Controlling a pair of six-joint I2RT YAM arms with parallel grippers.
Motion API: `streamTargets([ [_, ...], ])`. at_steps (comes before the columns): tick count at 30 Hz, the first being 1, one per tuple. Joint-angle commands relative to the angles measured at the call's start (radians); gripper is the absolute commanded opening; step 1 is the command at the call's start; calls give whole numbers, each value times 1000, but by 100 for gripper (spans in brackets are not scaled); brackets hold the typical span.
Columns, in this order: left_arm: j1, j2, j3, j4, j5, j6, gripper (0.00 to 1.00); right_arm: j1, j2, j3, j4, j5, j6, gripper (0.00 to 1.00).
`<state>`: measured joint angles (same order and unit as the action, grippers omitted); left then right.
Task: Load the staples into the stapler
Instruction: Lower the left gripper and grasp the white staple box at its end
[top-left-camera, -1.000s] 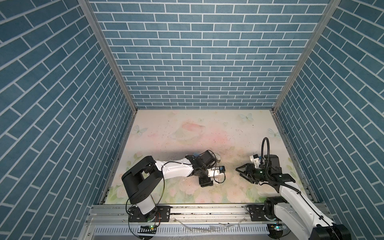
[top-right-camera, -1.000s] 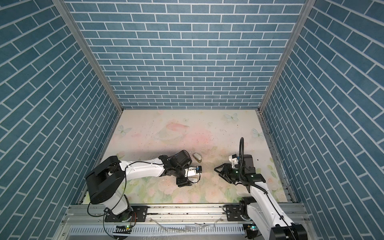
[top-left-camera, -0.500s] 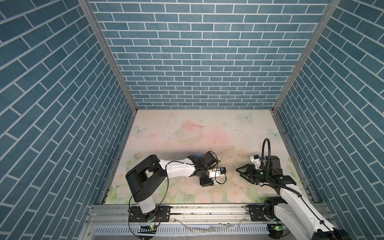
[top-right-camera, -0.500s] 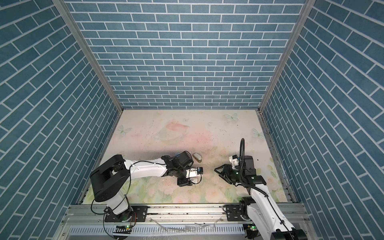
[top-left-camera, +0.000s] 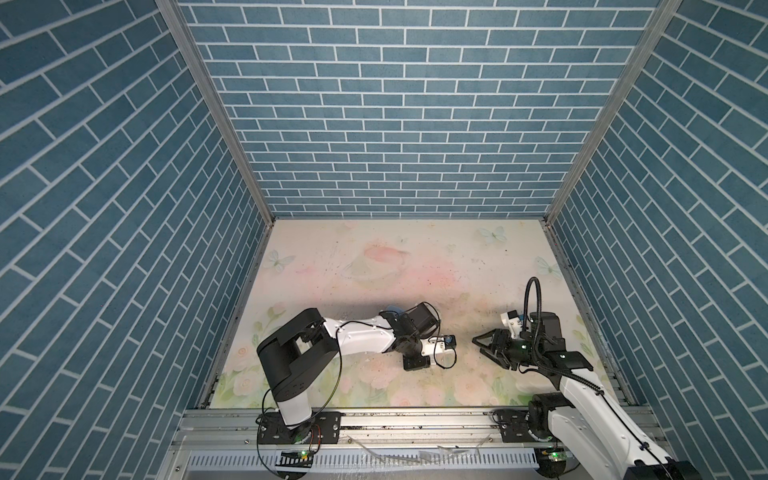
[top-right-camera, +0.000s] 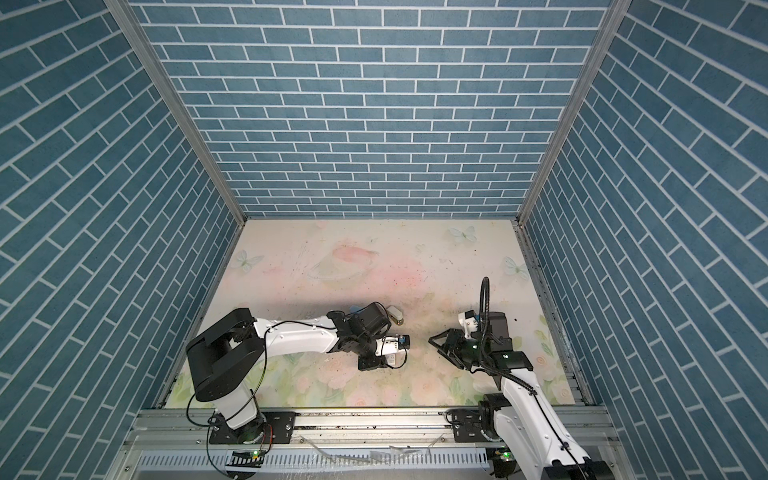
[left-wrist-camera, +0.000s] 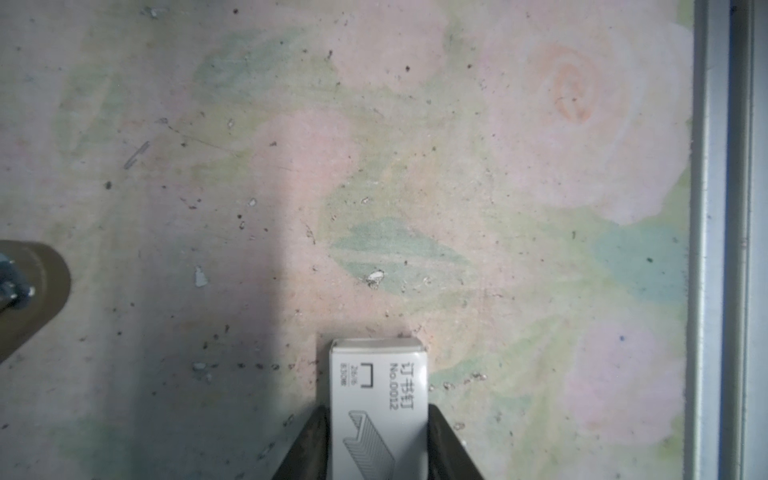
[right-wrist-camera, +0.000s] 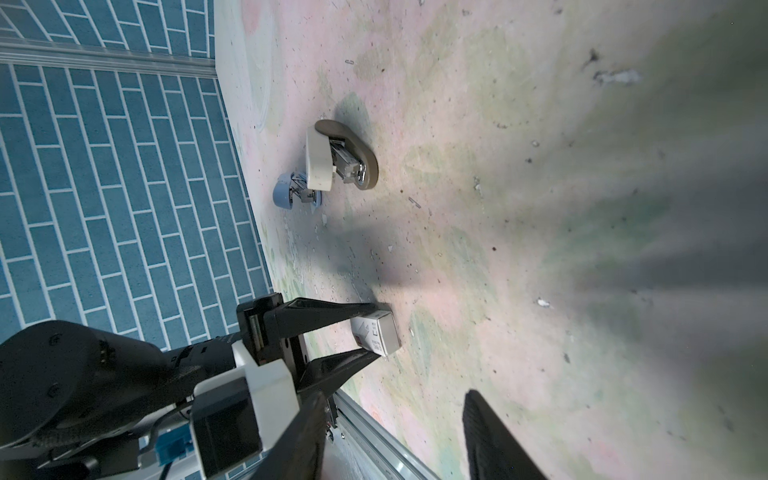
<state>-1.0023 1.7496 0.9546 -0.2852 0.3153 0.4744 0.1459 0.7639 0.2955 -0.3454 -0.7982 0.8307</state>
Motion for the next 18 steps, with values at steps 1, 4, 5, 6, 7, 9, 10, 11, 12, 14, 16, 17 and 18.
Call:
streamTargets([
  [1, -9, 33, 42, -9, -2, -8, 37, -6, 6, -9, -23, -17, -25, 54],
  [4, -10, 65, 77, -8, 7, -11, 37, -6, 14, -7, -24, -22, -33, 54],
  [5, -9, 74, 87, -7, 10, -12, 37, -6, 20, -6, -23, -28, -37, 54],
  [6, -11, 81, 94, -7, 13, -14, 37, -8, 26, -5, -24, -32, -41, 54],
  [7, -13, 87, 99, -5, 13, -13, 37, -8, 33, -2, -23, -36, -46, 54],
  [9, -13, 91, 102, 0, 17, -17, 40, -8, 51, -1, -16, -47, -55, 54],
  [10, -13, 87, 100, 0, 19, -21, 44, -8, 62, 1, -10, -52, -59, 54],
  [11, -13, 79, 95, 1, 21, -22, 48, -8, 74, 1, 1, -61, -63, 54],
  [12, -13, 69, 88, 2, 19, -22, 50, -8, 84, -1, 15, -72, -64, 54],
  [14, -13, 39, 61, 12, 11, -18, 54, -8, 114, -4, 55, -109, -72, 54],
  [16, -10, 9, 30, 30, 2, -12, 56, -7, 144, -1, 71, -137, -92, 54],
  [17, -11, -3, 14, 43, -2, -10, 57, -8, 161, 1, 83, -153, -101, 54],
  [18, -10, -12, 0, 56, -5, -11, 57, -8, 175, 3, 92, -168, -107, 54],
])
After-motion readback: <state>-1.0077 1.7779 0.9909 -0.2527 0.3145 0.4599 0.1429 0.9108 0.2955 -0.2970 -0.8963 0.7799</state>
